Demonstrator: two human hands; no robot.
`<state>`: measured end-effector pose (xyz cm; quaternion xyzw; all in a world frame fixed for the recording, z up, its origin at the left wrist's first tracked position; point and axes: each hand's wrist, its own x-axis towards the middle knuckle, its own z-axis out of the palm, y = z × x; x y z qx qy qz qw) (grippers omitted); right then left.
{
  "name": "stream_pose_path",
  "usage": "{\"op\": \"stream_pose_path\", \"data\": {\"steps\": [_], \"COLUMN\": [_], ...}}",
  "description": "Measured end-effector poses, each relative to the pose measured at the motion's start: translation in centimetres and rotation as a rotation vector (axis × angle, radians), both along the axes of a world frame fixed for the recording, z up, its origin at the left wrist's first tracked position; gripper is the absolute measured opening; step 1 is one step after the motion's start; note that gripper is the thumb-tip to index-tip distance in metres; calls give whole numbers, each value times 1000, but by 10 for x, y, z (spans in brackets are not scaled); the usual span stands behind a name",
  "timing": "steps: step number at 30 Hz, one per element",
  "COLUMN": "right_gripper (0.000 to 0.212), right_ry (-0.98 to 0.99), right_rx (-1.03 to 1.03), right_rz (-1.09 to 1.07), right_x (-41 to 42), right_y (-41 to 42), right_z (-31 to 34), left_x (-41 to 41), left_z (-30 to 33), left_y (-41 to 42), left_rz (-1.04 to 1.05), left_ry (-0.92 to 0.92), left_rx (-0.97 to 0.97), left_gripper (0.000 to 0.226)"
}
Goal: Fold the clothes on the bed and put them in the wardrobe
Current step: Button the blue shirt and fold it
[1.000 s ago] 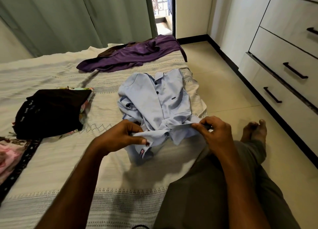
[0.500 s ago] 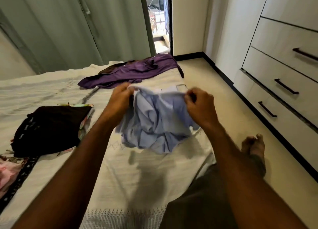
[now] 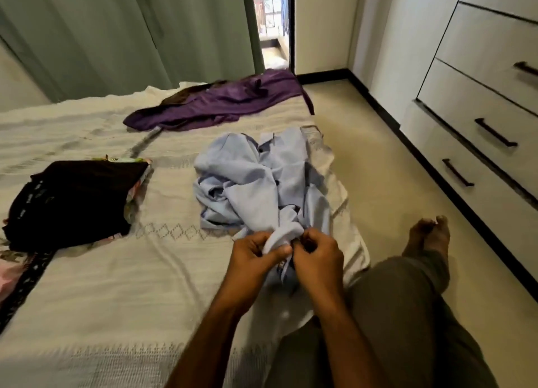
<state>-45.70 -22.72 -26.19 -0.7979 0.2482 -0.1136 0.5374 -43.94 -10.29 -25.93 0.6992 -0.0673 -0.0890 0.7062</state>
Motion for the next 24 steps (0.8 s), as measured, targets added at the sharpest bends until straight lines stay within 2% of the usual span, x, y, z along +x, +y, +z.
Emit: {"op": "stream_pose_path", "data": {"steps": [3,7,9,13,19,24], "right_gripper": [12,14,16,6,7,11], "right_ry": [-49,-127,-173,-218,-260,-278], "right_rx": [70,218,248,239,204,141], "right_rz": [0,23,45,75,130,124], "right_x": [-4,-4,-5,-7,-10,-10], "right_y": [-7,-11,-10,-10,-7,-6], "right_z": [-7,-11,-10,-6,-2,-3], "left_x": [-10,-12,-11,-11,-13,-16], "left_z": [-6,-1,-1,4,7,12], "left_y": [-4,-12,-11,-9,-13,-18], "left_rz": [39,205,242,269,385,356], "left_ry": [84,141,117,43,-109,-185], "left_rx": [-104,-187,-149,-20,119,139], "left_gripper": [18,23,18,11,10,7]}}
